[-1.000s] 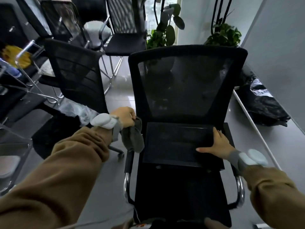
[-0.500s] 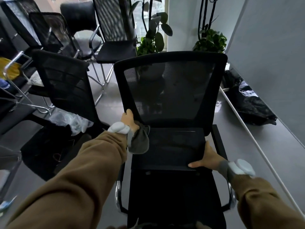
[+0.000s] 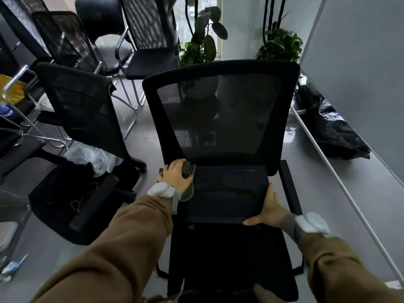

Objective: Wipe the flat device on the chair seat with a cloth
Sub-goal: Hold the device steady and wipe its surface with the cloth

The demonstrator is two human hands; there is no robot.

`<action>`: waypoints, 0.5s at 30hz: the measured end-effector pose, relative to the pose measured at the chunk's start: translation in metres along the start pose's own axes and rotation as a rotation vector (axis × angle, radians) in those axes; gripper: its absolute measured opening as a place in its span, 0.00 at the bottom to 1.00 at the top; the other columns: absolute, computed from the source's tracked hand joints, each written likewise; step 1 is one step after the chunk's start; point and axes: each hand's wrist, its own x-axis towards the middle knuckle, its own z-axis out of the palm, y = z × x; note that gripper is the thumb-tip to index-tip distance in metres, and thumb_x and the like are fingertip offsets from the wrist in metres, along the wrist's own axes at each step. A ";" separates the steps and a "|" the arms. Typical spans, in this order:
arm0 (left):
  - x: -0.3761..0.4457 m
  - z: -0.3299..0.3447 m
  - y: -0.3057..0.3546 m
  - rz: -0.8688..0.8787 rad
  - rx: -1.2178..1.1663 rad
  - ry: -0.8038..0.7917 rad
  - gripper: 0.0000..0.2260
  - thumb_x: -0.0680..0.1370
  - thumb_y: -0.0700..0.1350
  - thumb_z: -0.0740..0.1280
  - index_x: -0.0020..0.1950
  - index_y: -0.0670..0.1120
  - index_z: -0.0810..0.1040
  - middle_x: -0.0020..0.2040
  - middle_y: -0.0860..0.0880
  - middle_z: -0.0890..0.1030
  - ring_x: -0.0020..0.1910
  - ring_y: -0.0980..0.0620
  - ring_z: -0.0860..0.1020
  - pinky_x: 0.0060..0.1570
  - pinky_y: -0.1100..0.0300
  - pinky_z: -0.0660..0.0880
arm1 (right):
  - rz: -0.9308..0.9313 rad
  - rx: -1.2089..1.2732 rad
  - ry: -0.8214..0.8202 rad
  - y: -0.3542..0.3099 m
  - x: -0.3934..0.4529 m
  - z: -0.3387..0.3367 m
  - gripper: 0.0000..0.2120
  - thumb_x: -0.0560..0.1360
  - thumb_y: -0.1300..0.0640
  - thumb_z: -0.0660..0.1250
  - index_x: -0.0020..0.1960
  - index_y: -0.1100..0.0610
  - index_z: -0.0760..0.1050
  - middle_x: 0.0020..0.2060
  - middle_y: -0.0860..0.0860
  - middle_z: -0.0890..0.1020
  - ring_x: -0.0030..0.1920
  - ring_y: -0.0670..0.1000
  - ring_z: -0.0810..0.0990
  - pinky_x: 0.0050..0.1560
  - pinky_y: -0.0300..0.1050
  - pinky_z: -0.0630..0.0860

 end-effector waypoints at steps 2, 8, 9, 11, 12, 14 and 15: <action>0.002 0.001 -0.001 0.047 -0.058 -0.068 0.24 0.74 0.47 0.66 0.69 0.49 0.66 0.70 0.45 0.69 0.66 0.37 0.69 0.66 0.43 0.66 | -0.010 -0.011 -0.001 0.001 0.000 0.000 0.76 0.54 0.51 0.83 0.70 0.54 0.20 0.76 0.55 0.41 0.77 0.57 0.46 0.75 0.56 0.54; 0.019 -0.017 -0.002 0.122 0.014 -0.175 0.27 0.75 0.35 0.63 0.72 0.42 0.58 0.69 0.37 0.67 0.63 0.34 0.71 0.63 0.43 0.70 | -0.027 -0.008 -0.008 0.003 0.001 -0.001 0.75 0.54 0.53 0.83 0.70 0.52 0.20 0.75 0.55 0.42 0.76 0.57 0.48 0.75 0.57 0.56; 0.020 -0.022 -0.003 0.125 0.008 -0.162 0.26 0.74 0.34 0.62 0.71 0.40 0.58 0.67 0.35 0.69 0.62 0.33 0.72 0.62 0.42 0.70 | -0.029 -0.007 -0.005 0.004 0.001 -0.001 0.75 0.54 0.53 0.83 0.70 0.52 0.21 0.75 0.55 0.43 0.76 0.58 0.49 0.75 0.57 0.56; 0.021 -0.030 -0.004 0.144 -0.002 -0.083 0.21 0.74 0.33 0.60 0.66 0.38 0.62 0.61 0.34 0.73 0.57 0.33 0.74 0.58 0.42 0.72 | -0.037 -0.001 -0.001 0.005 0.001 -0.002 0.75 0.54 0.53 0.83 0.71 0.51 0.21 0.75 0.55 0.44 0.76 0.58 0.49 0.75 0.58 0.56; 0.022 -0.034 -0.003 0.151 -0.002 -0.039 0.17 0.74 0.33 0.60 0.62 0.37 0.64 0.58 0.34 0.75 0.55 0.33 0.75 0.56 0.42 0.73 | -0.042 0.005 0.001 0.005 0.001 -0.002 0.75 0.54 0.53 0.83 0.71 0.51 0.22 0.75 0.55 0.44 0.76 0.57 0.49 0.75 0.58 0.56; 0.027 -0.043 -0.001 0.160 0.021 -0.004 0.13 0.73 0.33 0.61 0.57 0.37 0.67 0.55 0.34 0.75 0.52 0.34 0.76 0.53 0.43 0.73 | -0.051 0.007 0.008 0.005 0.002 -0.002 0.75 0.54 0.53 0.83 0.71 0.51 0.22 0.75 0.55 0.44 0.76 0.57 0.49 0.75 0.57 0.56; 0.030 -0.047 0.001 0.166 0.038 -0.012 0.13 0.72 0.34 0.63 0.56 0.38 0.68 0.55 0.35 0.75 0.51 0.35 0.76 0.53 0.44 0.73 | -0.056 0.004 0.011 0.006 0.003 -0.002 0.75 0.54 0.53 0.83 0.71 0.51 0.22 0.75 0.55 0.44 0.76 0.57 0.49 0.75 0.57 0.56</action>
